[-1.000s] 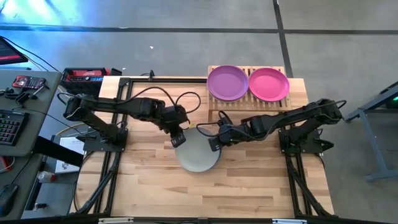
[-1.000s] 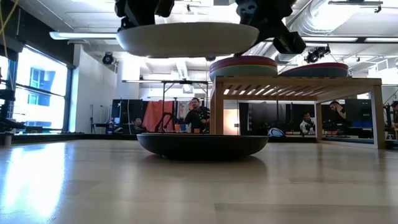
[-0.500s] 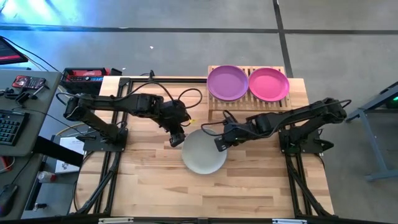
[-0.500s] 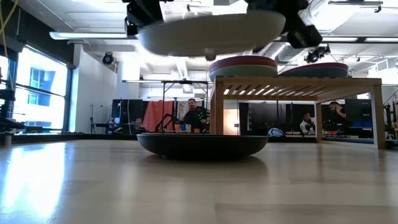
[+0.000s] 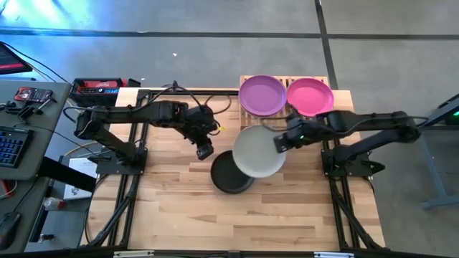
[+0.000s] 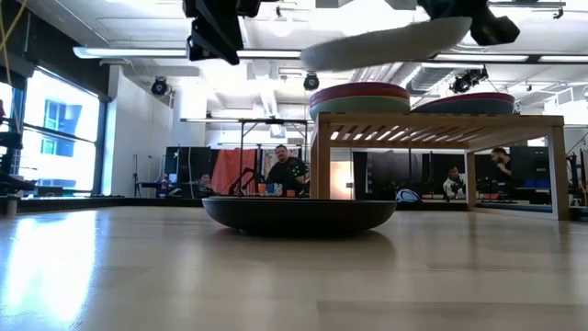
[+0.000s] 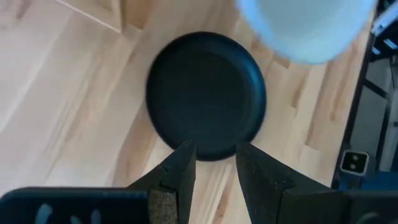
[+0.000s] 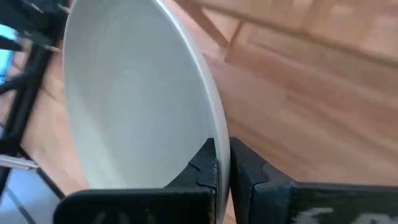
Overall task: Place and stack plates onto a shelf
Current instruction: Stack the bottom left white plate on the pink plate
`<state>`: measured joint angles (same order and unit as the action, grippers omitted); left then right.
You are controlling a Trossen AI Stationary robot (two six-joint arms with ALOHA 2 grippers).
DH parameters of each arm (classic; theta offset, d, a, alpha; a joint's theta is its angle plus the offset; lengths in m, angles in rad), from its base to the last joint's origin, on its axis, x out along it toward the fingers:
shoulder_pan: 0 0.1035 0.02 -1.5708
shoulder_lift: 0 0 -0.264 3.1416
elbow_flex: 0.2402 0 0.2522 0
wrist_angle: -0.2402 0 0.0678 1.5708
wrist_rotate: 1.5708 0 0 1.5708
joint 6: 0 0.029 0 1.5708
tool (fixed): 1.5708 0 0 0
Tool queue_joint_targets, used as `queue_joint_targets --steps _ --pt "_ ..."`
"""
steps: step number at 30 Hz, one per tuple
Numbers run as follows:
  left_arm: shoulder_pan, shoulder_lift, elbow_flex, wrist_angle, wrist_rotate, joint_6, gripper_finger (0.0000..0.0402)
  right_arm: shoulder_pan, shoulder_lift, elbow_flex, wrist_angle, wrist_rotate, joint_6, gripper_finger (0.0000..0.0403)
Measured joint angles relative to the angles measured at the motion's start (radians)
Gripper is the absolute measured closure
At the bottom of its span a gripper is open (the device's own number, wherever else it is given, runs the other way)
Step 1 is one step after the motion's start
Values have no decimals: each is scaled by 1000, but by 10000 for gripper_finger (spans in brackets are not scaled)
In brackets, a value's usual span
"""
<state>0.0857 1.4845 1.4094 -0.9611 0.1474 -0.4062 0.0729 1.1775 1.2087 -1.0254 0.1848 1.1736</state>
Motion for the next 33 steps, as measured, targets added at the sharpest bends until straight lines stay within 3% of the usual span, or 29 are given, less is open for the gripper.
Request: queue_joint_targets --steps 22,28,33 --pt "175 0 -4 184 -6 200 300 -581 -448 0 -169 20 -396 403" --pt "216 0 -4 206 -6 202 300 -715 -491 0 -167 92 -410 403" --pt "250 0 -5 204 -6 231 300 -779 -492 0 -167 196 -327 403"
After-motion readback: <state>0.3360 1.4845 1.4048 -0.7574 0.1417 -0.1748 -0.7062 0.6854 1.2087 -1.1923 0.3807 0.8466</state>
